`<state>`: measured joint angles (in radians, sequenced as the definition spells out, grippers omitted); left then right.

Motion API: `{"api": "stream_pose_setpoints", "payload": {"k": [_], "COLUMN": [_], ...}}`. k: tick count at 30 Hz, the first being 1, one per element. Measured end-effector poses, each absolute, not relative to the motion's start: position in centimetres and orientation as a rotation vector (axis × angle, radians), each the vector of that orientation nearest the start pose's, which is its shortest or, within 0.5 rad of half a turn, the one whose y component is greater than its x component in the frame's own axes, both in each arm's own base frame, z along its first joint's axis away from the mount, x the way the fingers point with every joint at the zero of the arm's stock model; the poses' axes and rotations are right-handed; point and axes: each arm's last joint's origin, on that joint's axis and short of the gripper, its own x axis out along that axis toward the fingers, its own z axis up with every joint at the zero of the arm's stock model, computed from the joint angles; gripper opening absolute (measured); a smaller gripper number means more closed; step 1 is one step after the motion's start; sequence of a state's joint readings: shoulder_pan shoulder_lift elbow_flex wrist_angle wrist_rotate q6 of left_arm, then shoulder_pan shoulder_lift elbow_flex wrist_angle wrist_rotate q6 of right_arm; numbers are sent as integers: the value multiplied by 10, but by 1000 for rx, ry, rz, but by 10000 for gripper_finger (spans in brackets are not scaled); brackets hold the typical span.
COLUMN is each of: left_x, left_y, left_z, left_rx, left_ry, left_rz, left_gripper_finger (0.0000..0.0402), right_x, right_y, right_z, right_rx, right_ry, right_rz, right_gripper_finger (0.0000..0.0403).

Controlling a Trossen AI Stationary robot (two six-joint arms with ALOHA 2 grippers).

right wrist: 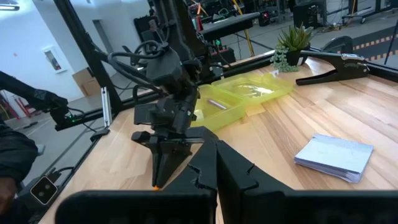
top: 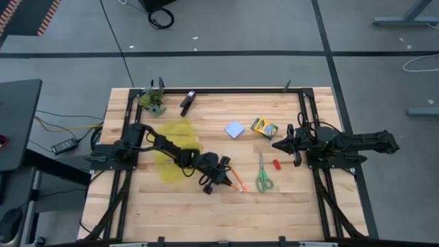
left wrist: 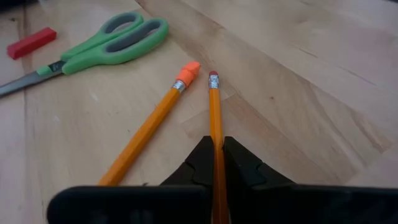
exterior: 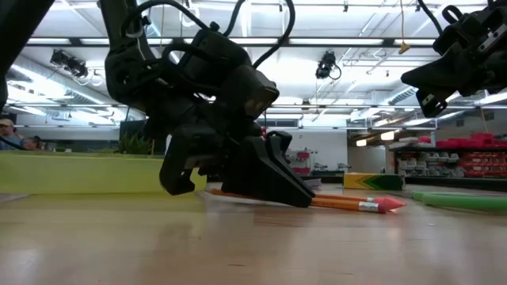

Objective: Pack school essentials
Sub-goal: Put the left orange pencil into the yellow supply box

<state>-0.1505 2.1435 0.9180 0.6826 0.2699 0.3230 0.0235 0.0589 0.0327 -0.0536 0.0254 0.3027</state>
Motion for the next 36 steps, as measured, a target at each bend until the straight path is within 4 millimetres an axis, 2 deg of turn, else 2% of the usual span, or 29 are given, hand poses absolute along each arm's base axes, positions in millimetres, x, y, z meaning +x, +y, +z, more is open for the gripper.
{"api": "stream_pose_setpoints", "payload": {"k": [19,36], "left_x": [377,377], "left_y": [-75,-75], "left_z": [65,65], "left_rx": [323,326], "left_ry": [489,492], "left_rz": [-475,-474], "left_gripper_finger": [20,17], "right_x": [99,99], "right_y": [2,2], "right_z": [165,165], "right_rx": [301,301], "right_ry": [79,79], "right_rz": [-14,-14], "right_gripper_finger": [7,7]}}
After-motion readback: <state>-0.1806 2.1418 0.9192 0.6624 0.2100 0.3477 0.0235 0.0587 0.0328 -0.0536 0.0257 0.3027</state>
